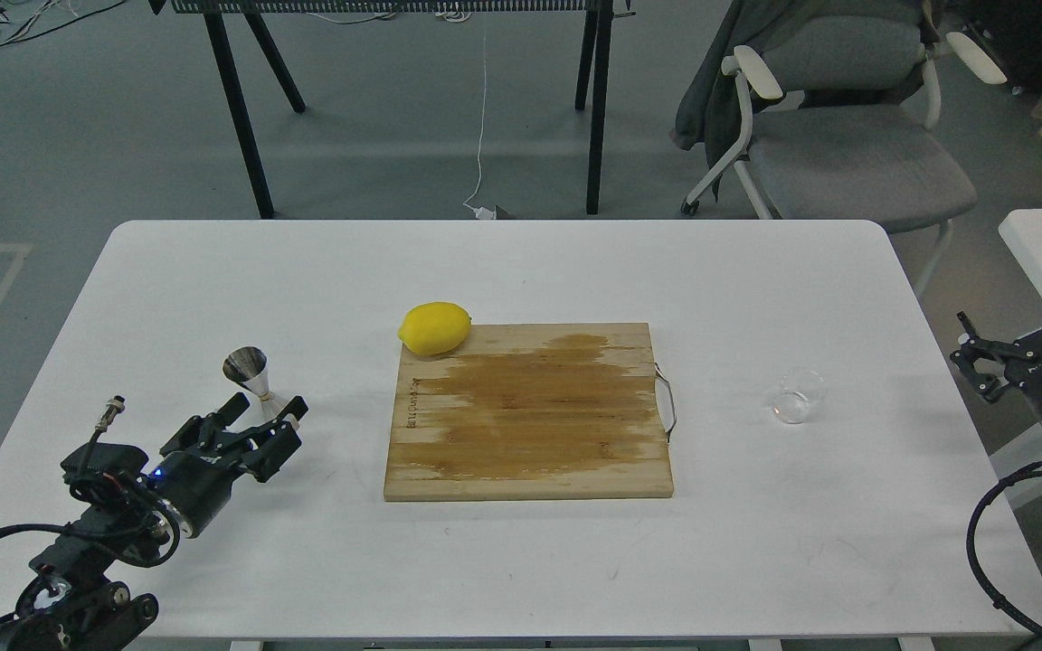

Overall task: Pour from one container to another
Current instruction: 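Reach the left hand to the metal jigger and grasp it, then lift the jigger with the left hand and carry it onto the board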

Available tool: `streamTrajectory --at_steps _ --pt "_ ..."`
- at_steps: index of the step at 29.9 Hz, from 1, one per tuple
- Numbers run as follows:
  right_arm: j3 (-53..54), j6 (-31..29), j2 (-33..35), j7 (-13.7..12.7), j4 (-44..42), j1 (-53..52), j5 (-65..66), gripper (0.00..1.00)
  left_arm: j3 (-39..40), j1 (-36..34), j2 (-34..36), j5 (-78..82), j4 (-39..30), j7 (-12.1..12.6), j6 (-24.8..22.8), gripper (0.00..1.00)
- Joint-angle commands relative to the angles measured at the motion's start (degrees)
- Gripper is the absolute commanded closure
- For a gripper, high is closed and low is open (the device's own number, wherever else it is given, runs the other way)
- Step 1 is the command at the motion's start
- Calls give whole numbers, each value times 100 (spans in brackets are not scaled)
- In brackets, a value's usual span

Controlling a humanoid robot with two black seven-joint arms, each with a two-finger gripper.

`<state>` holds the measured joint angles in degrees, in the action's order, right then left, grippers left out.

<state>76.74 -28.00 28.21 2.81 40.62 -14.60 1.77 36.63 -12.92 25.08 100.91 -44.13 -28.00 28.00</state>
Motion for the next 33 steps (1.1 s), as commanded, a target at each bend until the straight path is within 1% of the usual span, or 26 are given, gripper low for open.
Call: streamTrajectory --at_steps 1,6,9,14,21,25,29,30,33 --pt "8 0 17 0 -2 1 -2 0 -190 -201 -100 -19 220 0 0 2" --pt "8 0 44 0 -2 1 -2 0 -393 -491 -232 -45 589 0 0 3" --pt "8 0 44 53 -2 36 -2 0 -428 -588 -276 -54 800 0 0 4" --pt "8 0 44 79 -2 89 -2 0 -463 -782 -478 -54 1213 0 0 8" --pt "8 0 44 79 -2 106 -2 0 -481 -1037 -645 -54 1652 0 0 29" --pt "8 0 53 79 -2 106 -2 0 -481 -1098 -671 -54 1829 0 0 49" --pt "8 0 44 79 -2 107 -2 0 -472 -1107 -671 -54 1934 0 0 77" --pt "8 0 44 79 -2 107 -2 0 -472 -1107 -671 -63 1943 0 0 82" --pt "8 0 53 79 -2 107 -2 0 -472 -1107 -654 -54 1943 0 0 88"
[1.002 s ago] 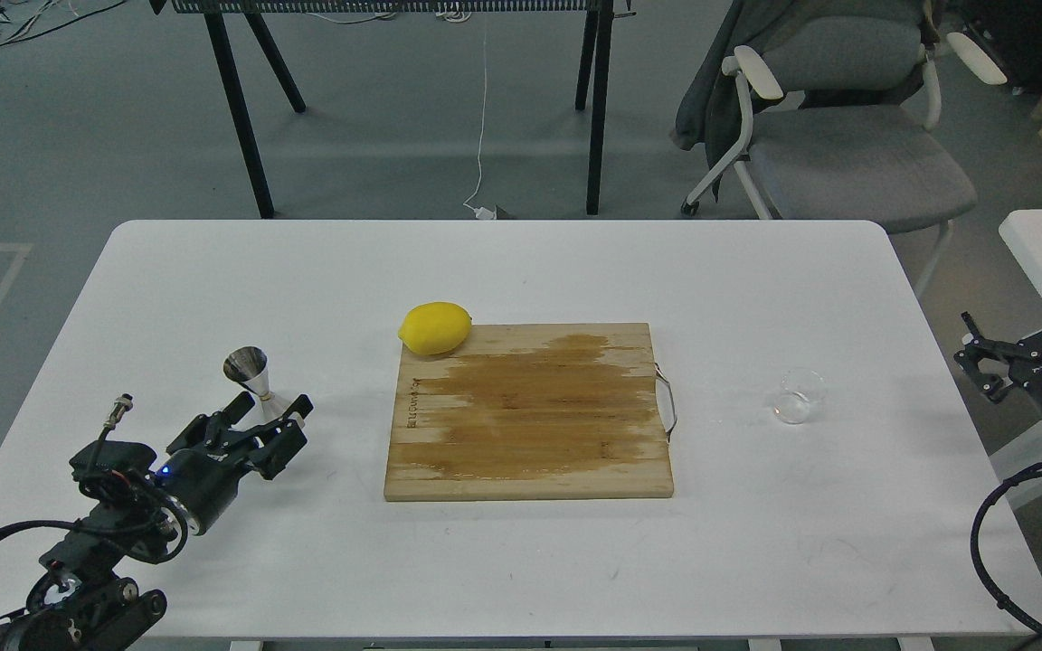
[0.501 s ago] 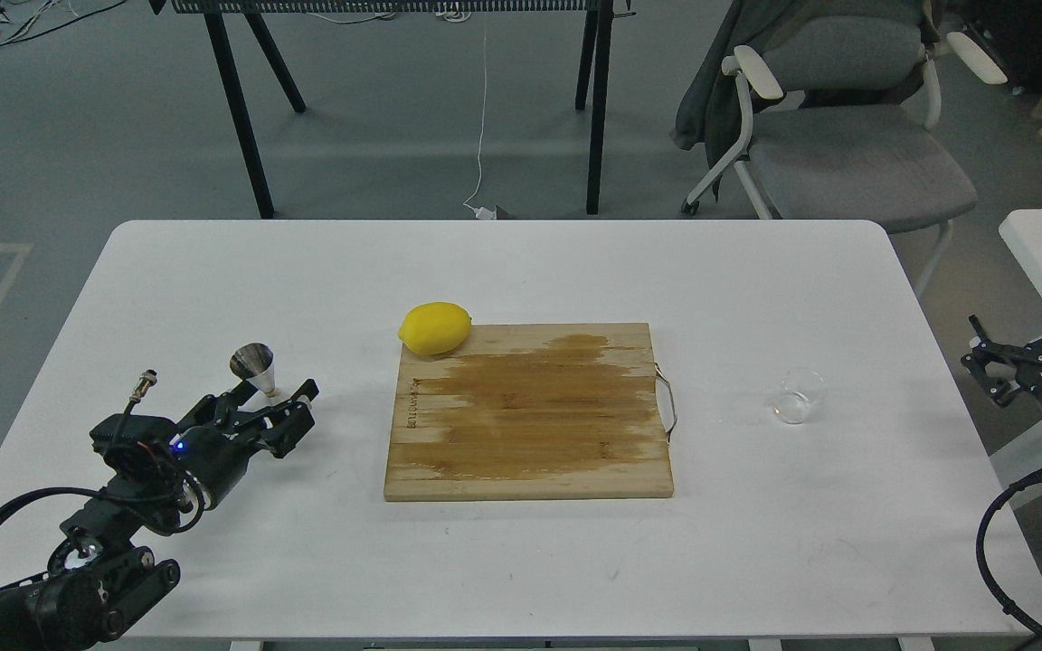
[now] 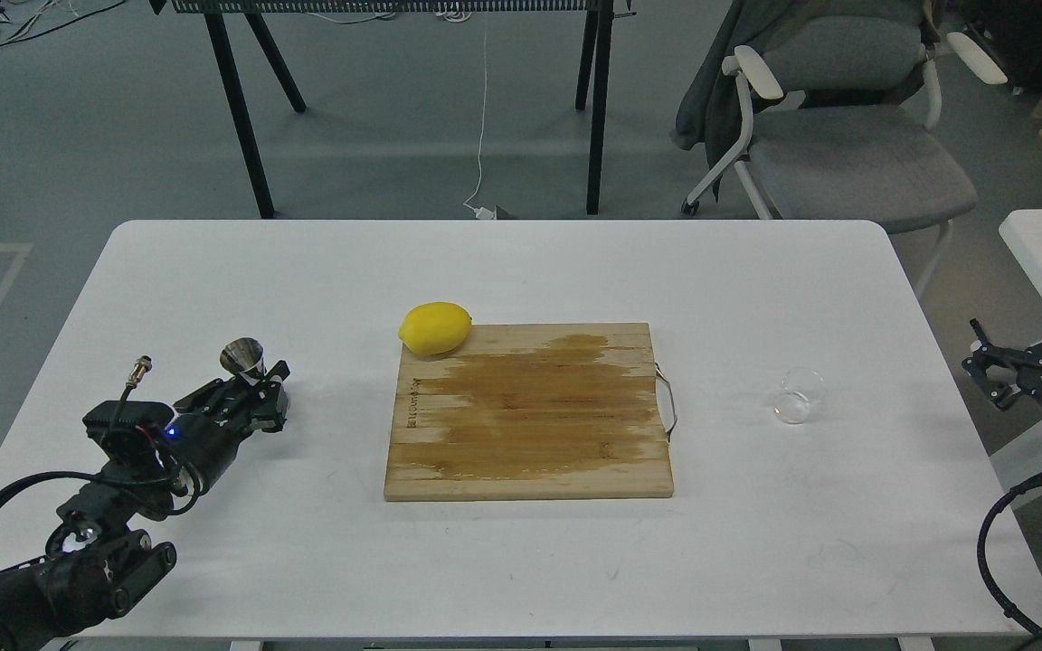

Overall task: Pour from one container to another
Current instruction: 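Lift the jigger with the left hand and carry it onto the board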

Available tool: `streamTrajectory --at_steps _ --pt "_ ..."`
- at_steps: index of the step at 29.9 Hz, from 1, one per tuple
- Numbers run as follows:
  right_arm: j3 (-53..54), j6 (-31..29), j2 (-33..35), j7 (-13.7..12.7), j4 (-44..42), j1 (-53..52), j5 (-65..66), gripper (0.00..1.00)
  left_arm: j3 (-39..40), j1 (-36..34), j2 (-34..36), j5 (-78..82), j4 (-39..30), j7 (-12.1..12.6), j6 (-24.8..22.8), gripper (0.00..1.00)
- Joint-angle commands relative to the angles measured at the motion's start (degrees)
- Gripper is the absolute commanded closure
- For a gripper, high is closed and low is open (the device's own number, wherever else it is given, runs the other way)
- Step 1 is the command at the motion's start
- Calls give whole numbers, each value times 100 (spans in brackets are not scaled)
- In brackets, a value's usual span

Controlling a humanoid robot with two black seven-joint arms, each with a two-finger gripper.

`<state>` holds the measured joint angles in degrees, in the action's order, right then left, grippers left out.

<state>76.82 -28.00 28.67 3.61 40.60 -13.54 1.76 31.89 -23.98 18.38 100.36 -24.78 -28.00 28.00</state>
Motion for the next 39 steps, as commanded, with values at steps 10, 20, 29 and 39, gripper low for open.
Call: streamTrajectory --at_steps 10,20,29,39 --pt "0 0 -2 0 9 0 0 0 19 -879 104 -69 -35 0 0 91" --pt "17 0 7 0 9 -8 0 0 1 -2655 -123 -140 -315 0 0 91" --pt "17 0 -2 0 9 0 0 0 -622 -3043 -1134 -113 -711 0 0 91" --pt "17 0 -2 0 0 -8 0 0 -1755 -2823 -1838 -61 -1125 0 0 91"
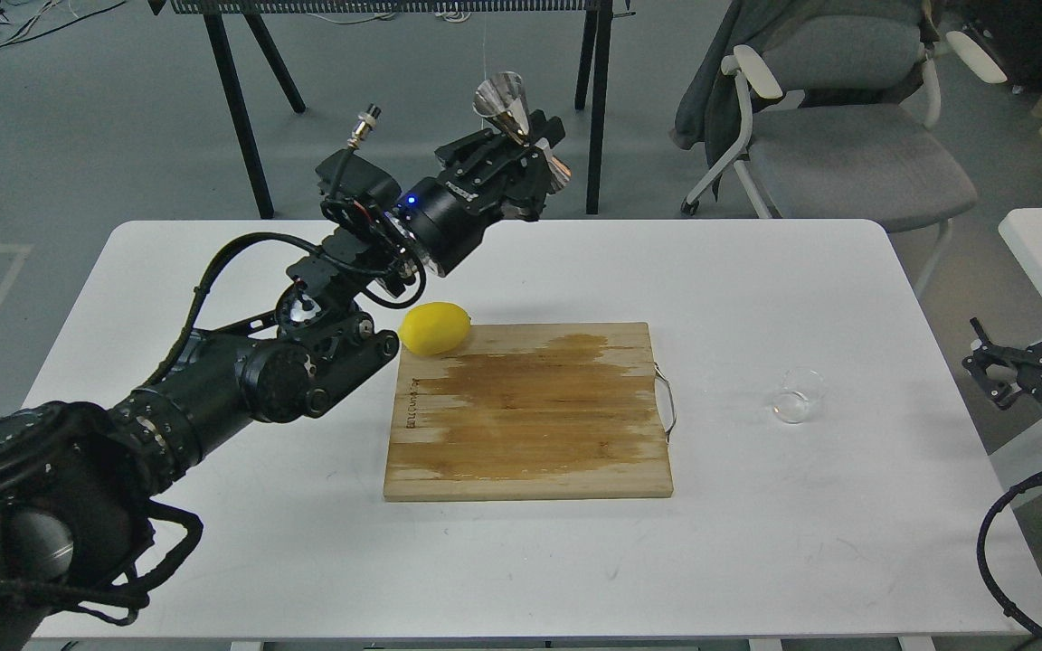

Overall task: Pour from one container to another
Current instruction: 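Lift the jigger with the left hand and carry it onto the board, then set the jigger upright on the board and open the left hand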

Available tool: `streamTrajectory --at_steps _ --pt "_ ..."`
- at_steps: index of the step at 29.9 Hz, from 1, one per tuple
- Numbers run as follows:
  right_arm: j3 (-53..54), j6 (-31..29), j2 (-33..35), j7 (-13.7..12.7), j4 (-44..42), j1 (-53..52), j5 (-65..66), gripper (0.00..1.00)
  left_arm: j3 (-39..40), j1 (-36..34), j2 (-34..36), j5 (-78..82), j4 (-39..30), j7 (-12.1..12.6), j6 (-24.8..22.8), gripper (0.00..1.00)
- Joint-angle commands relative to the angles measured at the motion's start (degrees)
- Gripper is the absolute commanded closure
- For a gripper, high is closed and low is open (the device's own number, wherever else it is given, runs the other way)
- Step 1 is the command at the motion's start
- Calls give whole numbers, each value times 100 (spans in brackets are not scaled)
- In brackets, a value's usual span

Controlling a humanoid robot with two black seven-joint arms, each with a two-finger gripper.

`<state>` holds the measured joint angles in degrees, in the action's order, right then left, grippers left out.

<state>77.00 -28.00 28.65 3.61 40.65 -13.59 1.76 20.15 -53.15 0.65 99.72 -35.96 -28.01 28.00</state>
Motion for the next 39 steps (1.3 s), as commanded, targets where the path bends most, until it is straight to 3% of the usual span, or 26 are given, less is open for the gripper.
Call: streamTrajectory --at_steps 1,18,28,33,39 --pt "-1 0 0 0 -5 -3 0 0 -713 181 -65 3 -8 1 0 91" --pt "-1 0 0 35 -5 6 0 0 -1611 814 -65 829 554 1 0 90" --pt "8 0 0 35 4 6 0 0 -1655 1052 -65 979 774 1 0 89" --pt "8 0 0 35 4 -3 0 0 -1655 1122 -65 961 801 1 0 77" --pt "8 0 0 35 4 6 0 0 -1655 1122 -65 961 801 1 0 74"
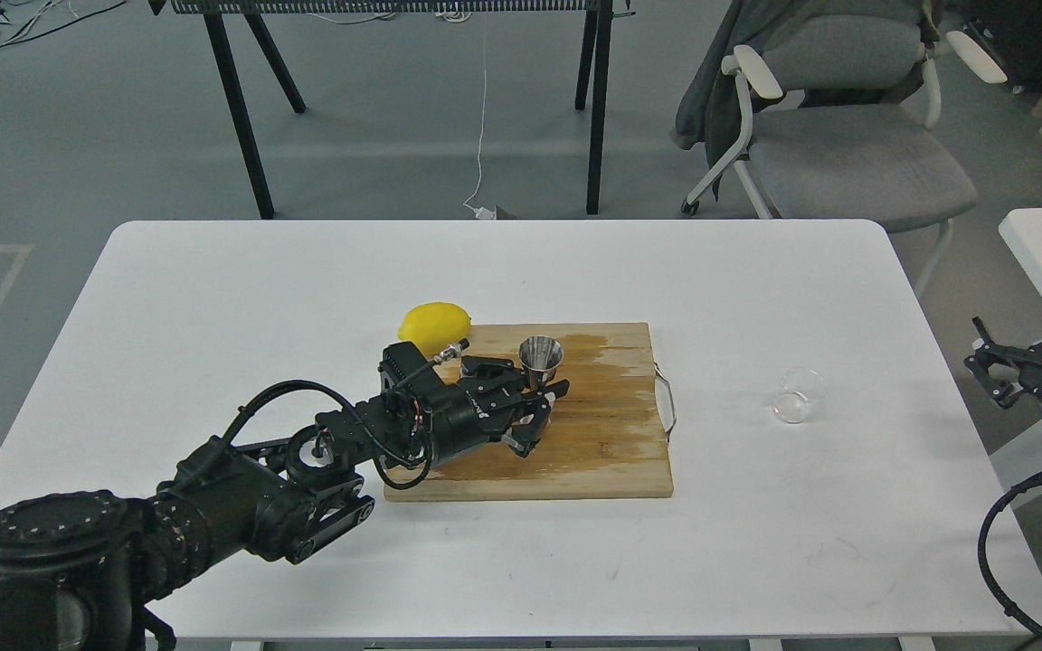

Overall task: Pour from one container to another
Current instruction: 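Set the jigger upright on the board and open the left hand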

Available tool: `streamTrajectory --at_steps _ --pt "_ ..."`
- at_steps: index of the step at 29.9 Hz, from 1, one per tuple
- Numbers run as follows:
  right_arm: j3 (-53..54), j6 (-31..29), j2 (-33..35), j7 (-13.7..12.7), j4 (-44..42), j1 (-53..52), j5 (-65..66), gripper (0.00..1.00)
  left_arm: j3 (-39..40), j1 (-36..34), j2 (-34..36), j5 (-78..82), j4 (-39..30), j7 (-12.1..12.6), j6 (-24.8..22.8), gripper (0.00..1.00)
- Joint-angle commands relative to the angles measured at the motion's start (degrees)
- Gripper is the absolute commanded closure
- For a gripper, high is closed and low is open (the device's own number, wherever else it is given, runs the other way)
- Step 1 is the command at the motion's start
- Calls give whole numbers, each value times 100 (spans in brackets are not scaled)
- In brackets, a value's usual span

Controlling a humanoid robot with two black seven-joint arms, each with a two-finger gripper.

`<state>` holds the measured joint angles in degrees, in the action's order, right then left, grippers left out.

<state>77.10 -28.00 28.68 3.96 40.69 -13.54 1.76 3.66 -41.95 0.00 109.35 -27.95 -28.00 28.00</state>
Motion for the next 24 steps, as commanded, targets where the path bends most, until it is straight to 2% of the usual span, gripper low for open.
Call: streamTrajectory --at_steps 1,10,12,14,18,24 --pt "-2 0 -2 0 0 0 0 0 3 2 0 -1 0 0 0 73" --pt "7 0 -2 0 0 0 0 0 3 2 0 -1 0 0 0 51" --pt "7 0 -2 0 0 0 0 0 3 2 0 -1 0 0 0 40" --pt "7 0 -2 0 0 0 0 0 -5 2 0 -1 0 0 0 21" --pt "7 0 -2 0 0 0 0 0 -14 -7 0 -1 -9 0 0 12" --pt "7 0 -2 0 0 0 0 0 -14 -42 0 -36 -9 0 0 8"
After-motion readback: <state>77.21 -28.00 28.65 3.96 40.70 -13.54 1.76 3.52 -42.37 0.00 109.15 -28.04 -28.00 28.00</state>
